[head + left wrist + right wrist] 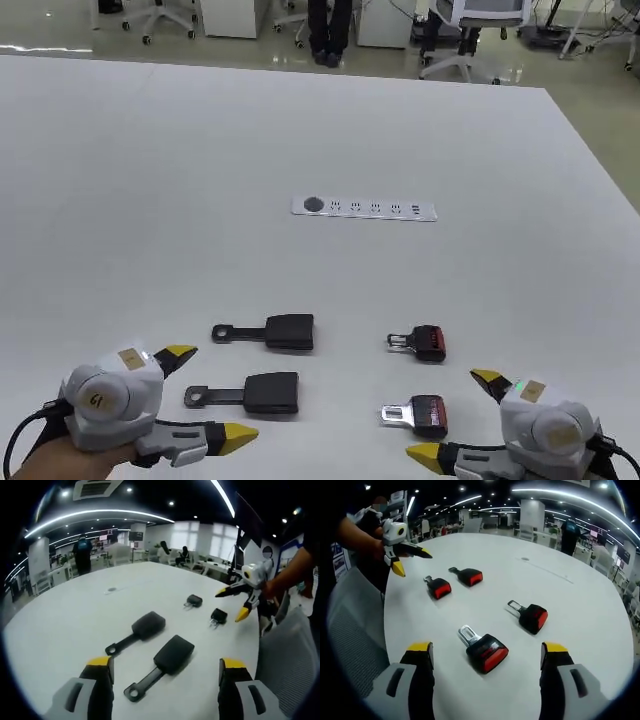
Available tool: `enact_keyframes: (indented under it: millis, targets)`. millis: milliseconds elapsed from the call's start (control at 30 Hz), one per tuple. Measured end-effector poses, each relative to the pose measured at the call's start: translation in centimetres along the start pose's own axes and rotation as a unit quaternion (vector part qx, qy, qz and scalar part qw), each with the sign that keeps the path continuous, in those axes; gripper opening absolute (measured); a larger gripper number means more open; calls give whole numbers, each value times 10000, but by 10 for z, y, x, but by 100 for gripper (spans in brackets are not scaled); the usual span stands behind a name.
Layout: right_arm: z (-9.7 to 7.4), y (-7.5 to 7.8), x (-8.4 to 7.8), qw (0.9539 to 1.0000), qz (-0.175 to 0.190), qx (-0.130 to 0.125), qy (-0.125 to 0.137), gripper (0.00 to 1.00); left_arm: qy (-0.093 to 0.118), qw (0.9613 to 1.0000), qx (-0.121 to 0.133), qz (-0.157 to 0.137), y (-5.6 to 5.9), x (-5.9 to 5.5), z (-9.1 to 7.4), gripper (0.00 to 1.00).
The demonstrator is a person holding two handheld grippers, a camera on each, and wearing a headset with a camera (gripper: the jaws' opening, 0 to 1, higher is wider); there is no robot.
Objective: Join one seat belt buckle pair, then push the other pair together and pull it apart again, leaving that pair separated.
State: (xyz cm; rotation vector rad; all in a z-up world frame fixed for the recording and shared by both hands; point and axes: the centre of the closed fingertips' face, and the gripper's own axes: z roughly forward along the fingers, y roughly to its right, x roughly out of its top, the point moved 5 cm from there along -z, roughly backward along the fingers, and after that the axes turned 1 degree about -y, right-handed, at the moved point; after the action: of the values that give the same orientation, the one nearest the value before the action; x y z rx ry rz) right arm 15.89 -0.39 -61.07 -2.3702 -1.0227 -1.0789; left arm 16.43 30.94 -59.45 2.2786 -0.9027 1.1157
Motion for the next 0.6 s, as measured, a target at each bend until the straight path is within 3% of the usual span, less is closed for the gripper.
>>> enact_keyframes:
  millis: [367,600]
  targets:
    - [17,2,-4,9986,-146,497,-139,87,-230,9990,-349,147,0,2,15,89]
    - [23,6,-8,9953,-358,839,-331,83,-542,9949,-652,545,0,-7,29,86]
